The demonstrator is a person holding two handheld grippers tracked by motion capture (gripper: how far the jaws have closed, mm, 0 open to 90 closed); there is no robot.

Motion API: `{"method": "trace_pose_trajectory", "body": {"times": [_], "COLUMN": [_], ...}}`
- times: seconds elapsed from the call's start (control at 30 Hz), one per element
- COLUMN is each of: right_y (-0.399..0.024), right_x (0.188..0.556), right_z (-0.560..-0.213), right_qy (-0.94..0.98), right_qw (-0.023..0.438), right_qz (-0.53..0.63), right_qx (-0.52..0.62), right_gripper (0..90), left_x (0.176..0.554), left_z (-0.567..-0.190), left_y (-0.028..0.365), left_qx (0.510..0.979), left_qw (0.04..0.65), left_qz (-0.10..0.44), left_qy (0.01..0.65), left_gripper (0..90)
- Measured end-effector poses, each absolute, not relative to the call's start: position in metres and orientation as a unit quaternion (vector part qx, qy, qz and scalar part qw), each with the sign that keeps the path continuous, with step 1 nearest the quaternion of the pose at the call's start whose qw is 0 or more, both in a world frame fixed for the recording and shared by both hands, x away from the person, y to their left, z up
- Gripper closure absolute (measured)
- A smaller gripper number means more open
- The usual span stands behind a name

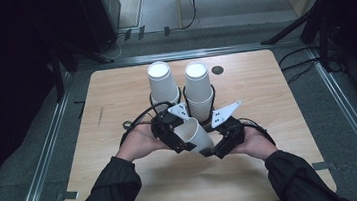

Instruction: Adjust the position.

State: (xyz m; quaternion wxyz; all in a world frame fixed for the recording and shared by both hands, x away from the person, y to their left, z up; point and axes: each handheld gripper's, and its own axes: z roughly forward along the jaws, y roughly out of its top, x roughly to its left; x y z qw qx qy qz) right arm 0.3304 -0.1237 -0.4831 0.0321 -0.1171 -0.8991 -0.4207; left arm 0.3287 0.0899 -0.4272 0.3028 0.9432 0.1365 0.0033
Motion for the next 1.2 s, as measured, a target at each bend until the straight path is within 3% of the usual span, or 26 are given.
{"method": "trace_pose_trajectory", "body": {"times": [0.37,0.67,0.77,1.2], "right_y": [-0.116,-0.115,-0.117,-0.137], "right_x": [0.325,0.324,0.325,0.329], "right_z": [-0.486,-0.484,-0.482,-0.468], "right_qy": [-0.905,-0.905,-0.904,-0.889], "right_qw": [0.029,0.028,0.021,0.003], "right_qz": [-0.416,-0.417,-0.417,-0.445], "right_qx": [-0.086,-0.084,-0.087,-0.111], "right_gripper": [22.8,23.4,23.3,23.1], "left_x": [0.323,0.324,0.325,0.327], "left_z": [-0.426,-0.428,-0.426,-0.425], "left_y": [0.084,0.087,0.089,0.107], "left_qx": [0.945,0.941,0.936,0.912], "left_qw": [0.304,0.316,0.325,0.374], "left_qz": [0.003,0.000,0.008,-0.003], "left_qy": [0.122,0.123,0.134,0.170], "left_gripper": [14.4,8.9,0.5,0.0]}}
